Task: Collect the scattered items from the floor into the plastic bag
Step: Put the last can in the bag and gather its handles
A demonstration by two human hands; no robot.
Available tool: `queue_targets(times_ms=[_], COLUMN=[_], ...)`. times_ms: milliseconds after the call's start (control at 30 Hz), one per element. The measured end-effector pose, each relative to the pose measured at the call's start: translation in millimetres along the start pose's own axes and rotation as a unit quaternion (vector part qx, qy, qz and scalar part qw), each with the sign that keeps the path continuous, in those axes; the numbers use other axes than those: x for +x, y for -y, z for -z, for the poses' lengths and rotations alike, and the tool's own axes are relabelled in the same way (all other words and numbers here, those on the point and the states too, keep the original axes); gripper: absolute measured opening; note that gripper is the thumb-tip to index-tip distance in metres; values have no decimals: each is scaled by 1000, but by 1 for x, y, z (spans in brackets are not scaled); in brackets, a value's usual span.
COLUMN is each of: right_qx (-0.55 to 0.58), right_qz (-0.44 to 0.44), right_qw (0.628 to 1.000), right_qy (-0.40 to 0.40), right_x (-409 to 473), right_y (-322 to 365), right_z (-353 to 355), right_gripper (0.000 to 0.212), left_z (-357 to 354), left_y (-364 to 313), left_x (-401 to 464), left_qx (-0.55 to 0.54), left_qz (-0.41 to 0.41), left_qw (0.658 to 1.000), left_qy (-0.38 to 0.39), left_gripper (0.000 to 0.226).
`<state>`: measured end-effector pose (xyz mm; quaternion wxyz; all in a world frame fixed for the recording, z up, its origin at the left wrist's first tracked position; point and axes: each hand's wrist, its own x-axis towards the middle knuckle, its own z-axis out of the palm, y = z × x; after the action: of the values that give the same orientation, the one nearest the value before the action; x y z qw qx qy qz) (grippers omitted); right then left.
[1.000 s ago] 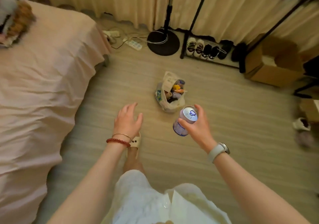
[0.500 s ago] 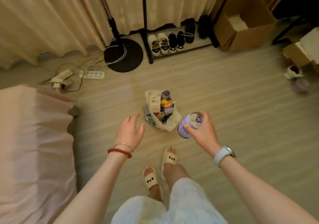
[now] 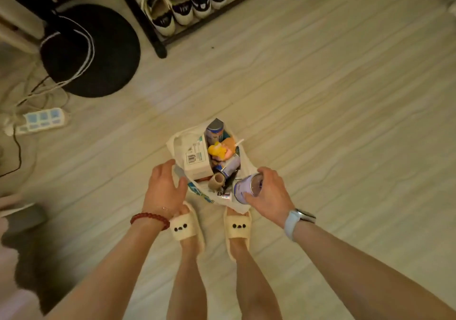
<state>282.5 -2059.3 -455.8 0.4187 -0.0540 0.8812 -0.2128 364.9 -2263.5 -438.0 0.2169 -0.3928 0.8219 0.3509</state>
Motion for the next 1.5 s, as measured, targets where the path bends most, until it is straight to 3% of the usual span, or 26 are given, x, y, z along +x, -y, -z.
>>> queue_targets(times_ms=[233, 433, 500, 567, 633, 800, 933, 1033, 1100, 1167, 1200, 1300, 1500], right_qx=[-95, -41, -13, 9, 24, 64, 13, 138, 309, 408, 402, 324, 249], right_qz=[-43, -51, -62, -70, -73, -101, -103, -183, -251, -318, -331, -299, -244], right_qw=[989, 998, 998, 997, 997, 991, 987, 967, 915, 856, 854, 896, 927], right_qy=[106, 25, 25, 30, 25, -57, -120, -109, -65, -5, 12, -61, -140], right_x=[105, 135, 138, 136, 132, 125, 125, 131, 135, 137, 136, 134, 95], right_y=[-37, -44, -47, -52, -55, -56, -65, -79, -88, -94, -94, -88, -64], right_z=[-82, -118, -120, -121, -124, -136, -140, -138, -132, -131, -132, -138, -107], right_gripper=[57, 57, 60, 64, 67, 69, 83, 98, 102, 96, 86, 47, 28], left_z=[-68, -96, -99, -96, -91, -86, -93, -95, -96, -97, -98, -99, -81], left_y=[32, 47, 50, 49, 41, 23, 40, 41, 39, 39, 40, 40, 20], left_x=[143, 194, 202, 204, 199, 159, 147, 147, 149, 149, 149, 143, 132], left_qx=[97, 119, 103, 68, 7, -6, -7, -34, -51, -59, -59, -56, -71], left_qz=[-1, 52, 76, 87, 56, -77, -76, -49, -37, -36, -38, -42, -26], left_qw=[995, 991, 992, 993, 996, 995, 993, 993, 992, 991, 991, 992, 992], left_qy=[3, 13, 1, -43, -63, -58, -88, -103, -113, -117, -114, -105, -101], left_gripper=[73, 87, 75, 45, 29, 28, 27, 26, 26, 26, 27, 27, 25])
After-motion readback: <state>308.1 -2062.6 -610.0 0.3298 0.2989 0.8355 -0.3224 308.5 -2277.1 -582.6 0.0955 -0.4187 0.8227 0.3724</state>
